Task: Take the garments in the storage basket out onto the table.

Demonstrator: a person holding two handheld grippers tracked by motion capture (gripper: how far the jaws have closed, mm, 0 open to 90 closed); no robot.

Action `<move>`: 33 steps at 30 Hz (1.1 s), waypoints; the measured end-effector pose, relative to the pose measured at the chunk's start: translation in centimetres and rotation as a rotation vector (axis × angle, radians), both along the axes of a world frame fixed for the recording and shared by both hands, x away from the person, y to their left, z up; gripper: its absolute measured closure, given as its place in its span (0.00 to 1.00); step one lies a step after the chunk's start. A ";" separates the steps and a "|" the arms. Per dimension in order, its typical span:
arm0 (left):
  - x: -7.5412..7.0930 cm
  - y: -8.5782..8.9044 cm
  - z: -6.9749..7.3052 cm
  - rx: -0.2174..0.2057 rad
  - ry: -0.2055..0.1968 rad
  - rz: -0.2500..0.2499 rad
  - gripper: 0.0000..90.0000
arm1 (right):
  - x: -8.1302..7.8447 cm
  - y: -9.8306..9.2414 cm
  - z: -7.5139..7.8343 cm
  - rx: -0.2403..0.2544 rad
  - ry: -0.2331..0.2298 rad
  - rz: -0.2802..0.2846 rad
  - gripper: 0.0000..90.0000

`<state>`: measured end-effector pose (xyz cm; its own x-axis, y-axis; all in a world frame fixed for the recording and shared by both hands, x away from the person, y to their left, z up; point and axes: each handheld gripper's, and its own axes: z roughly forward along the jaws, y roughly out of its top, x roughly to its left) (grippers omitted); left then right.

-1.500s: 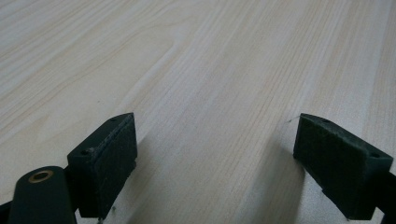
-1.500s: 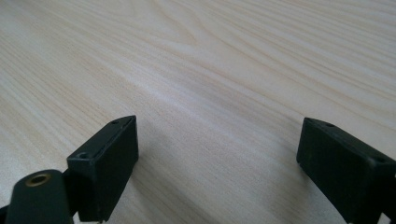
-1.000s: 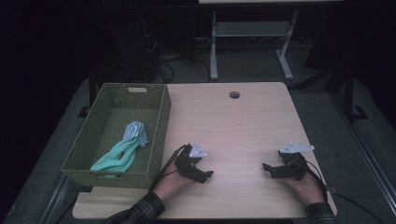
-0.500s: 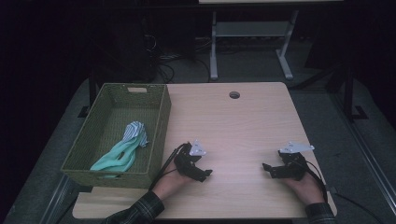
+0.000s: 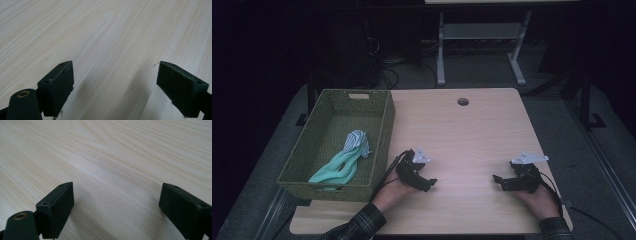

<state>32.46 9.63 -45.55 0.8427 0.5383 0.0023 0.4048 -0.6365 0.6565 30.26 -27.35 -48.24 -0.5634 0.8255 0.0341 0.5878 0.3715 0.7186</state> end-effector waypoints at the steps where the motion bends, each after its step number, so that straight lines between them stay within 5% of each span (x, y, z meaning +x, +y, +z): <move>1: -0.1 -0.1 0.2 0.008 -0.007 -0.005 0.15 | 0.0 0.0 0.0 0.000 0.000 0.000 0.14; 33: 0.1 0.0 2.0 0.004 0.003 -0.008 0.15 | 0.0 0.0 0.0 0.000 -0.005 0.002 0.14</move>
